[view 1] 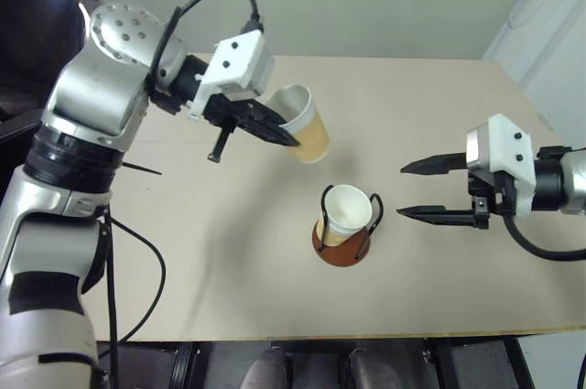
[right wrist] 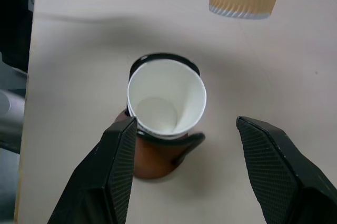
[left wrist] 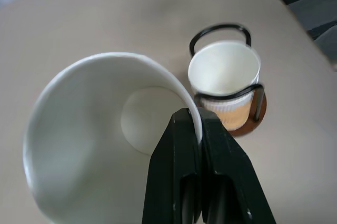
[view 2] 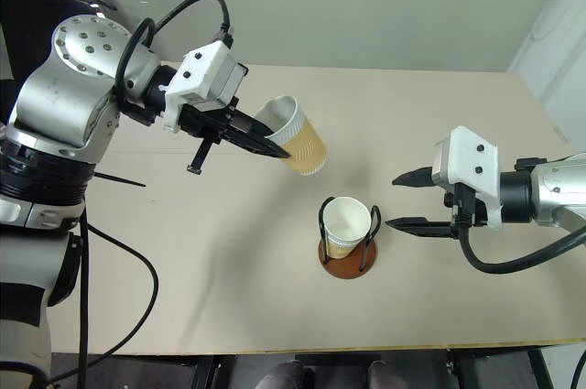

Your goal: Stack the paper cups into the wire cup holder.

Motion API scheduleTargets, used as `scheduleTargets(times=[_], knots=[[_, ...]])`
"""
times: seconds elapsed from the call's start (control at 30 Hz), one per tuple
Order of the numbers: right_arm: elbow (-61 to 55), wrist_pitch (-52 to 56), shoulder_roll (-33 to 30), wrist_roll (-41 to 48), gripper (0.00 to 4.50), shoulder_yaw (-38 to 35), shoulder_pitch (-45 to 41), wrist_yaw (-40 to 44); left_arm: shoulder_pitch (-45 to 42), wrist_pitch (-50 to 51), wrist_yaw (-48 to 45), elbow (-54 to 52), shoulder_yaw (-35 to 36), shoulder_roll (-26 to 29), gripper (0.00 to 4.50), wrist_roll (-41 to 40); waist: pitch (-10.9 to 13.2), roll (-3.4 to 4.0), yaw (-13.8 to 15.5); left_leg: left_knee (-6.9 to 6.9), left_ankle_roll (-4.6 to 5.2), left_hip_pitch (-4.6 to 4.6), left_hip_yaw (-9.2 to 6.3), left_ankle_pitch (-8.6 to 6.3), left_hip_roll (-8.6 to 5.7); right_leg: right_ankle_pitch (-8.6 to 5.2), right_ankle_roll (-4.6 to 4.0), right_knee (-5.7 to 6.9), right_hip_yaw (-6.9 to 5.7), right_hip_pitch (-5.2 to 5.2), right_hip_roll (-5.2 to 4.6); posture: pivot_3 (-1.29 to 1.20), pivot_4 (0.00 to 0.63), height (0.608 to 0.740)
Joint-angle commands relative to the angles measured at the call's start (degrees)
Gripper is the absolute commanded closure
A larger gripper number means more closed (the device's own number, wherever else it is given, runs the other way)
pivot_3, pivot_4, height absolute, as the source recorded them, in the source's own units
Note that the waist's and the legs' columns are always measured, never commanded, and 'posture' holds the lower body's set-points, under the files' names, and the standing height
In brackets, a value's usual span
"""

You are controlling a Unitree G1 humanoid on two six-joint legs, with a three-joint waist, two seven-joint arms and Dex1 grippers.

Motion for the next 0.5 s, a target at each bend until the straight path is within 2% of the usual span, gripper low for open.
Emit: scheduleTargets(times=[0.03,0.3,0.5], knots=[[-1.65,0.09,-1.28,0.8,1.47,-3.23,-0.03,-0.46,-3.54,-1.75,-2.3,-0.23,-1.78,-0.82,4.46,-3.3,0.0,0.0,0.08,0.0,0.0,0.0,-0.01,0.0,0.0,0.0,0.01,0.0,0.0,0.0,0.0,0.0,0.15,0.74],[-5.02,0.32,-1.81,-0.97,1.47,-4.71,3.53,-3.29,-10.57,-6.25,-2.3,1.83,-8.73,-7.86,4.46,-5.89,0.02,-0.01,0.28,0.08,0.09,-0.09,0.04,-0.05,-0.01,0.07,0.16,-0.03,0.02,0.03,-0.01,0.0,0.15,0.74],[-6.22,1.09,-1.55,-0.31,1.47,-5.29,4.24,-5.12,-10.7,-10.39,-2.3,3.29,-13.18,-9.14,4.46,-4.76,0.02,-0.01,0.24,0.1,0.1,-0.06,0.05,-0.05,0.01,0.05,0.19,-0.04,0.02,0.03,0.0,0.0,0.15,0.74]])
